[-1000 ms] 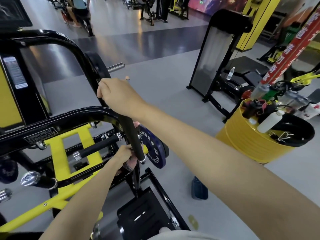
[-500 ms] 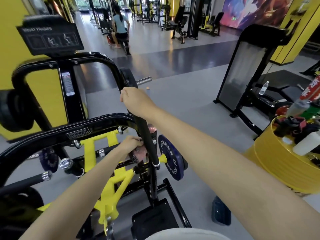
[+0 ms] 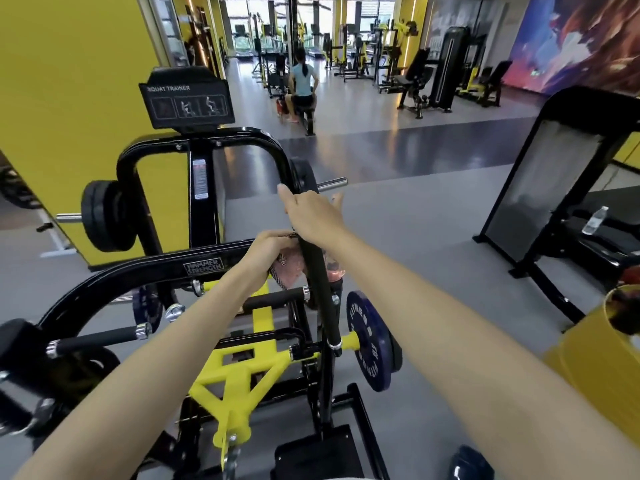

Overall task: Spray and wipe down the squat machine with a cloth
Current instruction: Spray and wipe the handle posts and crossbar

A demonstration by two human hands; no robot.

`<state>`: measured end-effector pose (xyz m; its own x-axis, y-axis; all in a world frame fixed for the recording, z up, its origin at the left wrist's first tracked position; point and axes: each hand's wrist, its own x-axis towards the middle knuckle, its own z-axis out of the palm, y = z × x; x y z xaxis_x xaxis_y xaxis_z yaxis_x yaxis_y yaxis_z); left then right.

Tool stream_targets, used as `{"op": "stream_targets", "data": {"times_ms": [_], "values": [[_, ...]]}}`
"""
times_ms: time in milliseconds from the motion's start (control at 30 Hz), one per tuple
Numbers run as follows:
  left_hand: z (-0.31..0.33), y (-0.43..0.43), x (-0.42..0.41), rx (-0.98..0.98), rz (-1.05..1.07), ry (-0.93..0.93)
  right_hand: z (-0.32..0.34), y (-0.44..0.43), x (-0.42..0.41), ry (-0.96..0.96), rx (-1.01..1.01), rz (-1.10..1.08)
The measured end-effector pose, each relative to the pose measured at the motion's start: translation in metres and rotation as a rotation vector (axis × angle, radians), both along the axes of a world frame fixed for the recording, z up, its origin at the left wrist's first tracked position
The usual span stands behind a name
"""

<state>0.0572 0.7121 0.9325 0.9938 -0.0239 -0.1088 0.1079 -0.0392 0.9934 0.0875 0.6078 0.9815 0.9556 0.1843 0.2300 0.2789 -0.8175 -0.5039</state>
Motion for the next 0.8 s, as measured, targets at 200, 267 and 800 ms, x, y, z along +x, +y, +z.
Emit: {"op": "stream_targets", "data": {"times_ms": [200, 267, 800], "values": [[0.020, 0.005, -0.008, -0.157, 0.123, -0.034, 0.003, -0.004, -0.006, 0.147, 0.637, -0.041], [0.029, 0.004, -0.008, -0.181, 0.186, -0.094, -0.006, -0.011, -0.009, 0.161, 0.791, -0.108], [0.085, -0.032, -0.011, 1.067, -0.082, -0.473, -0.076, -0.021, -0.034, -0.022, 0.635, -0.097]]}}
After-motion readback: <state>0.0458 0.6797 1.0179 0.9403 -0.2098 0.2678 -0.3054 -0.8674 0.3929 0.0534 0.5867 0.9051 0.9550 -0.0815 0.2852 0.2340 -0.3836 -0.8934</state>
